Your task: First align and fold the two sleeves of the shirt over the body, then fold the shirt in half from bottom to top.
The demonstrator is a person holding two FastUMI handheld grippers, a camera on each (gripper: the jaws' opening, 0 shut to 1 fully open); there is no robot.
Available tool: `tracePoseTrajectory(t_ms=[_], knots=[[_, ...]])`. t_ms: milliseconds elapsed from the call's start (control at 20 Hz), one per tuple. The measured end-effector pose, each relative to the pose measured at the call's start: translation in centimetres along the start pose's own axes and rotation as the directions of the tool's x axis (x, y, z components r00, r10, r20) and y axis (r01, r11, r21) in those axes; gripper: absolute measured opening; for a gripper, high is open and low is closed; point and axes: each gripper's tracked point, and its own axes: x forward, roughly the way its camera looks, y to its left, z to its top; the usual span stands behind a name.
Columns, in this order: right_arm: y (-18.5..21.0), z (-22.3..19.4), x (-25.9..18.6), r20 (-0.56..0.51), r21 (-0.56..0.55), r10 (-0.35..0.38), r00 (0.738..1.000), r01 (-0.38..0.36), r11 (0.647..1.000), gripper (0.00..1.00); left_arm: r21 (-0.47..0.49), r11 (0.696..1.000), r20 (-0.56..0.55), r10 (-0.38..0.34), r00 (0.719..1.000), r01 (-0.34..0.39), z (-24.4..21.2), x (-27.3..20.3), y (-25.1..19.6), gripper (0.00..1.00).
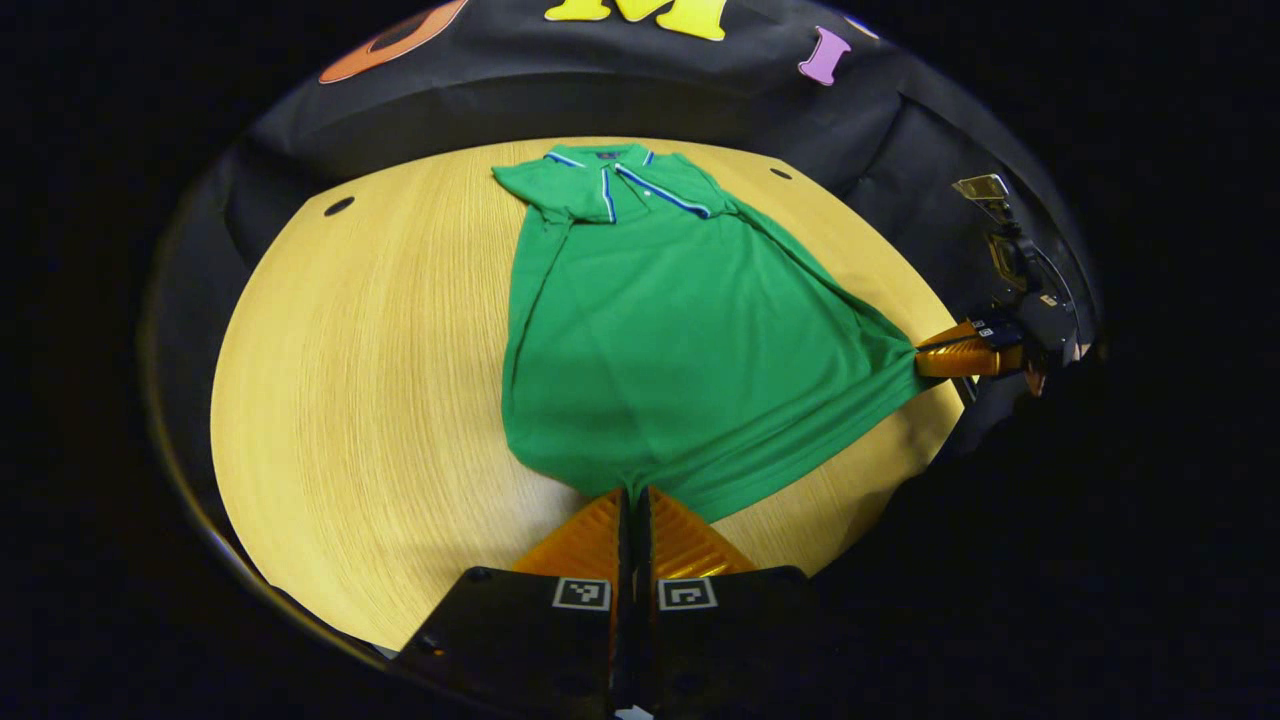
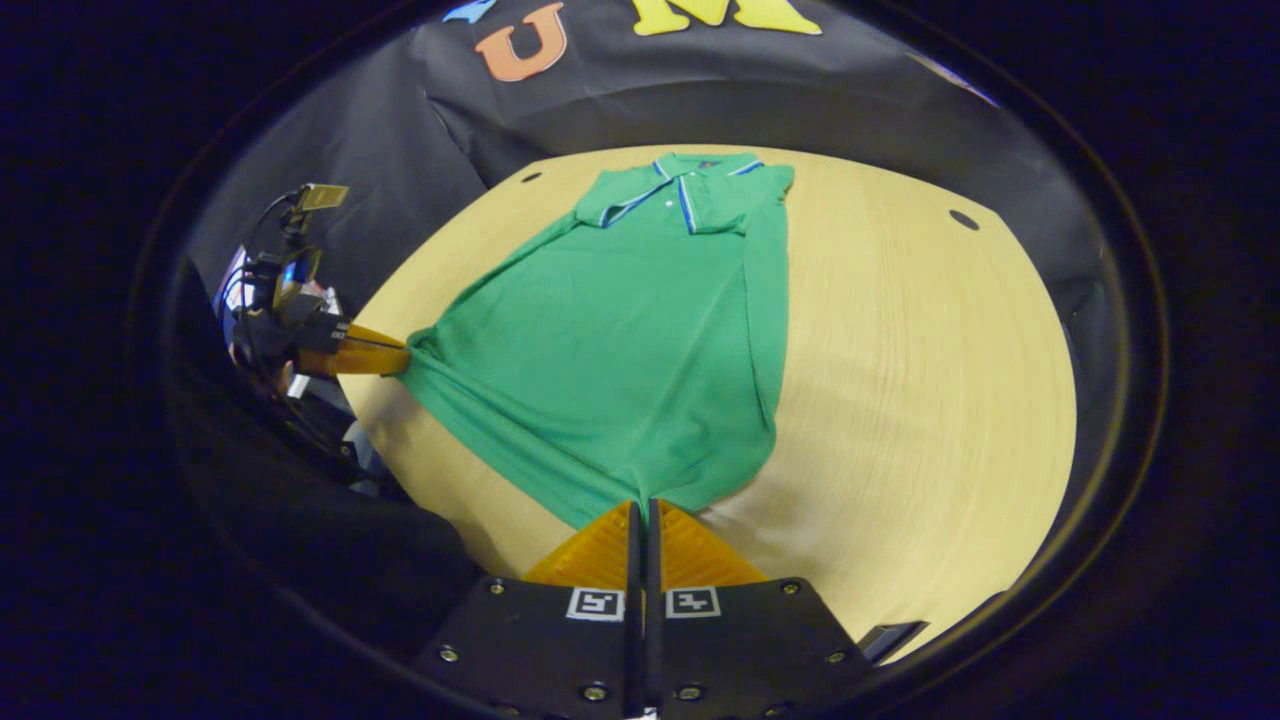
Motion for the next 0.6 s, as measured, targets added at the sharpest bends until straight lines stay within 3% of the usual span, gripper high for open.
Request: tracePoseTrajectory(t_ms=[600], knots=[[-0.6, 9.3, -2.9, 0.179, 0.075, 0.005, 0.984, -0.018, 0.997, 0.01, 0.094, 0.995, 0.168, 0.019, 0.986, -0.035, 9.9, -1.4, 1.1, 0.04]])
